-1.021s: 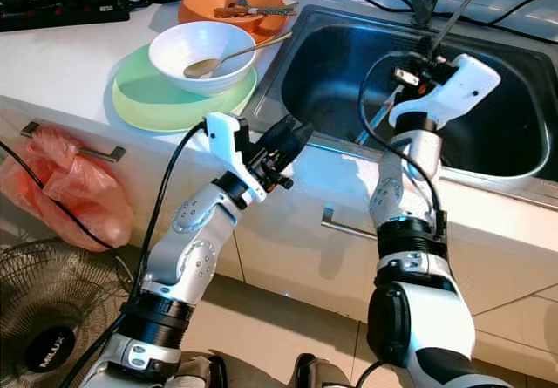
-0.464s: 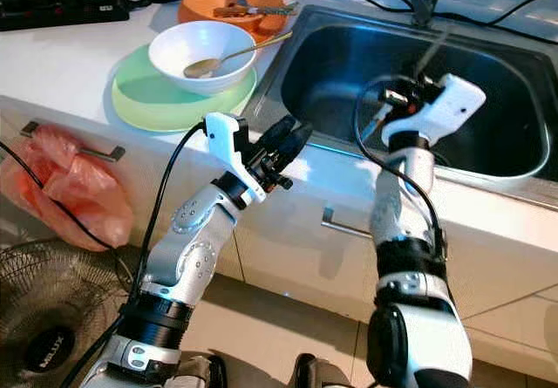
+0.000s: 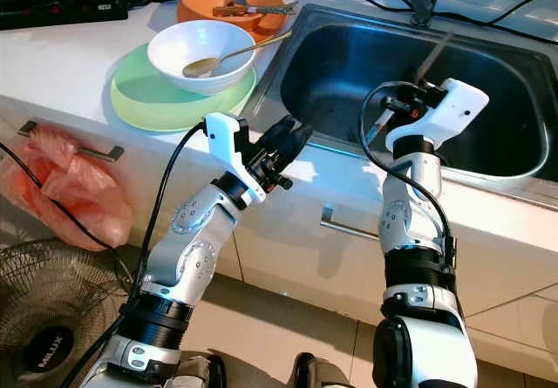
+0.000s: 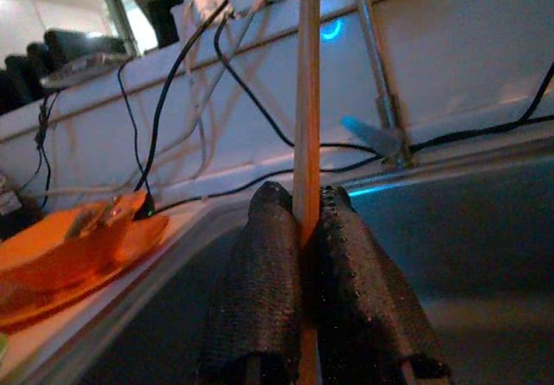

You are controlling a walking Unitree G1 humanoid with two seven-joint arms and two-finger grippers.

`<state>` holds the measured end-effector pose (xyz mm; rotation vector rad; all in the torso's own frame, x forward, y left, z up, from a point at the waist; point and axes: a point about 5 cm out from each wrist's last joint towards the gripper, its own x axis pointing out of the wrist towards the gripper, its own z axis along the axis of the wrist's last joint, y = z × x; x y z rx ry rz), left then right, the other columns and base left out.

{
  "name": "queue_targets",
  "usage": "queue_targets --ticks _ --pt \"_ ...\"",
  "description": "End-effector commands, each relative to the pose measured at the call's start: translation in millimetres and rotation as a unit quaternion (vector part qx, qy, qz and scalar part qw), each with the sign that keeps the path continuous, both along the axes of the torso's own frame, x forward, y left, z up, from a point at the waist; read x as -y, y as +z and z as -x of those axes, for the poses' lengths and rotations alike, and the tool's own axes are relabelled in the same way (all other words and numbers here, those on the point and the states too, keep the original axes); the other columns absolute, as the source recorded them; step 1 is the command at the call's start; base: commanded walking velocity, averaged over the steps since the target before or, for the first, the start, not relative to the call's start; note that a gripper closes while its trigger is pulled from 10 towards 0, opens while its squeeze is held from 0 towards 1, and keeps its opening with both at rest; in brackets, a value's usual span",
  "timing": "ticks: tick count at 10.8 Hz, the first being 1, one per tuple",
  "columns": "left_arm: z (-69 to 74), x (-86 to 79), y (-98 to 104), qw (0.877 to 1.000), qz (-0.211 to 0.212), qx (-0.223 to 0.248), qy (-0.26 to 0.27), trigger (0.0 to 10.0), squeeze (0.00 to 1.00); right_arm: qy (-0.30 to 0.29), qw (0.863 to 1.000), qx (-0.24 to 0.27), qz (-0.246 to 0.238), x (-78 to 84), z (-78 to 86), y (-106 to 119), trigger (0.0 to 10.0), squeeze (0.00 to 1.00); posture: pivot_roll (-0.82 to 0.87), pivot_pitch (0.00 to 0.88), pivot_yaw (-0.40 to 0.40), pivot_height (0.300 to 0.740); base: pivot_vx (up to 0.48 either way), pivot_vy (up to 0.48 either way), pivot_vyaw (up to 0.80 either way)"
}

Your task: Kitchen organization

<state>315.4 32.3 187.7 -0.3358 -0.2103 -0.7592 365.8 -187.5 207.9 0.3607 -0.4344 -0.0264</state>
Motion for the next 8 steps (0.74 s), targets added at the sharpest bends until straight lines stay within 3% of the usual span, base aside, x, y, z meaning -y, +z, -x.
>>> queue_targets --ticks 1,5,7,8 --pt "1.1 2.4 -1.0 1.0 -0.006 -0.001 -0.001 10.0 0.0 0.003 1.0 -0.014 0.011 -0.1 0.4 -3.6 10.0 0.0 0.03 0.162 -0.046 0.74 0.0 0.0 0.0" --pt "0.6 2.6 -0.9 1.0 -0.01 0.003 0.0 10.0 0.0 -0.005 1.0 -0.004 0.022 -7.0 -10.0 9.1 10.0 0.0 0.04 0.155 -0.048 0.74 0.0 0.0 0.0" --pt "0.7 2.4 -1.0 1.0 -0.011 0.004 0.001 10.0 0.0 0.004 1.0 -0.002 0.021 -11.3 -10.8 7.2 10.0 1.0 0.04 0.152 -0.046 0.74 0.0 0.0 0.0" --pt "0.7 2.7 -1.0 1.0 -0.012 0.004 0.0 10.0 0.0 0.007 1.0 0.001 0.021 -12.4 -10.7 7.7 10.0 1.0 0.03 0.151 -0.046 0.74 0.0 0.0 0.0"
